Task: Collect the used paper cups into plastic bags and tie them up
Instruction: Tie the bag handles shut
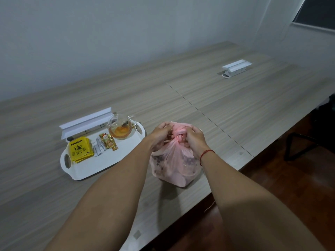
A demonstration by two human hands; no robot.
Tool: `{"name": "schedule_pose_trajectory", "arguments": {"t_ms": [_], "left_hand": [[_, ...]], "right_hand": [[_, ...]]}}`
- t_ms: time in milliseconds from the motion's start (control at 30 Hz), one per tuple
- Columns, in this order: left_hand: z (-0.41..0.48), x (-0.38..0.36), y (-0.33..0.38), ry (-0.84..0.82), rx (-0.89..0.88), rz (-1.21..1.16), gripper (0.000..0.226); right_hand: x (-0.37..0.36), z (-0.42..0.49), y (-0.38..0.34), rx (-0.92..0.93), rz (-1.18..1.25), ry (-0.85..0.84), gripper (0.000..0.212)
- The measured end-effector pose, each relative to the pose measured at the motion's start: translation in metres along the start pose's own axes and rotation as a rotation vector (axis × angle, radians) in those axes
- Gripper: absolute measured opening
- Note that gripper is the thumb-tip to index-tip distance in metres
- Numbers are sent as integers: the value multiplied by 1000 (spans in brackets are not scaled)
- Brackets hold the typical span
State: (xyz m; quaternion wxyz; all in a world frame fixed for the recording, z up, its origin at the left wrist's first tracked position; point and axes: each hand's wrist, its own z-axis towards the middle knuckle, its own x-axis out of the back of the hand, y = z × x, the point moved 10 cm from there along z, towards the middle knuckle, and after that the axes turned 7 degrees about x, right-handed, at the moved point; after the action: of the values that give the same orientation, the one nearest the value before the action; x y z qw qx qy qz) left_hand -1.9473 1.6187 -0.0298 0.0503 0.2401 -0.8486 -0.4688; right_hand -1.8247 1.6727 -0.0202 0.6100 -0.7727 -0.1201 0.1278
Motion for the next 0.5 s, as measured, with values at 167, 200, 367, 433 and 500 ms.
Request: {"name": "schedule_pose_trajectory", "arguments": {"t_ms": [167,200,367,433,500], "left_hand": [[-4,-6,-7,-136,78,19,19],[-8,-11,-7,-194,90,50,18],[-20,-25,5,-284,69,414,22],[-19,-25,7,-303,69,374,18],[-15,-17,4,-282,97,263,17]], "right_hand": [[2,3,1,-3,-60,11,27],[2,4,0,-9,-73,10,27],[-1,6,-3,-57,-149,-27,31],[-4,7,-2,-99,-106,-36,31],[-4,6,-1,-131,-45,-14,30]]}}
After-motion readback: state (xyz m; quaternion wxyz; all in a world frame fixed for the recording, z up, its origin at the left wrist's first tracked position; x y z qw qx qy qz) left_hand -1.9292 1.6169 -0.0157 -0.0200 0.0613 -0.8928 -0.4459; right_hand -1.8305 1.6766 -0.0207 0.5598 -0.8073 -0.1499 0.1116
